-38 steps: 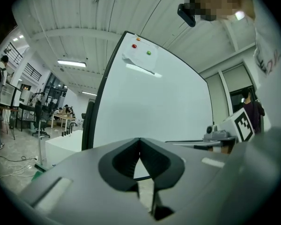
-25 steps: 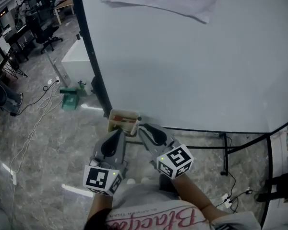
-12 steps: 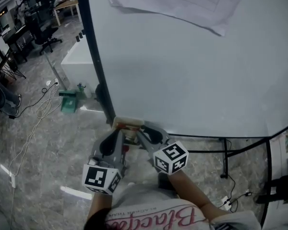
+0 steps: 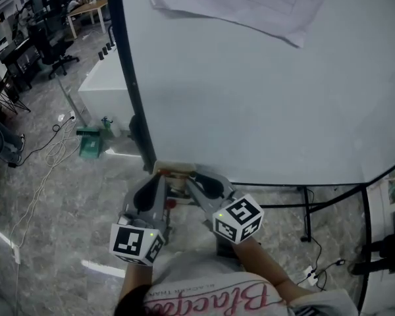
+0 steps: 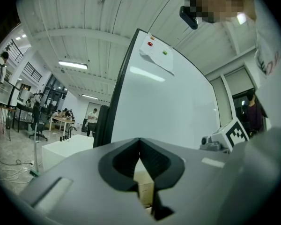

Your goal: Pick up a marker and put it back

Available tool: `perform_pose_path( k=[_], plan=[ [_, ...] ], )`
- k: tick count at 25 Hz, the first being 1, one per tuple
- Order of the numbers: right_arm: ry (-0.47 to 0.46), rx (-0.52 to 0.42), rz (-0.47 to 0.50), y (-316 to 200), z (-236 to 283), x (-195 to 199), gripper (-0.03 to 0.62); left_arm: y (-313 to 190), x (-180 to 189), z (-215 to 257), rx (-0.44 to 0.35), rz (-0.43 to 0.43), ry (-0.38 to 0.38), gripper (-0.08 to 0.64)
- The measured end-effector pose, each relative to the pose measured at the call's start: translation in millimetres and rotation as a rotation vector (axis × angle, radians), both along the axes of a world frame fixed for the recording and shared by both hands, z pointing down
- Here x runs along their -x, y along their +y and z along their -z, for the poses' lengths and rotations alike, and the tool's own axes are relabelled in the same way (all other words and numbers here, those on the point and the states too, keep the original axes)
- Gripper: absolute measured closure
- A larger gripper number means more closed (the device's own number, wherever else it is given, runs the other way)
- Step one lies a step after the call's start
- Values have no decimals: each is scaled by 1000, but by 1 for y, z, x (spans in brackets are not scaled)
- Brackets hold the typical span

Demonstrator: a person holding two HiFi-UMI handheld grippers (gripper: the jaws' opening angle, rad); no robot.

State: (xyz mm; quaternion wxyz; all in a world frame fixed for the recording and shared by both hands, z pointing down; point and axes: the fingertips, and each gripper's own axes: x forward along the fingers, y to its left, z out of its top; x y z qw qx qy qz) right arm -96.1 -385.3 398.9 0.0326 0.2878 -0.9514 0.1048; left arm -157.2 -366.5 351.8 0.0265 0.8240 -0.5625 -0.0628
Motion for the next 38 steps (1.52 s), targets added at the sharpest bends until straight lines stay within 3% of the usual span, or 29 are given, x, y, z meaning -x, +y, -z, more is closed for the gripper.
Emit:
perform_pose_path(
  k=[7, 12, 17, 27, 38],
  plan=[
    [-183, -170, -25, 16, 72, -17, 525, -1, -8, 15, -49, -34, 0, 560],
    [-238, -240, -44, 24, 101, -29, 525, 0, -14, 21, -78, -60, -8, 561],
    [-265, -241, -46, 26, 107, -33, 525, 4, -11, 34, -129, -47, 19, 560],
    [-242, -214, -60, 22, 90, -29, 526, 8, -10, 31, -119, -53, 12, 560],
    [-166, -44, -82, -2, 15, -14, 526, 10, -7, 20, -81, -66, 18, 560]
  ],
)
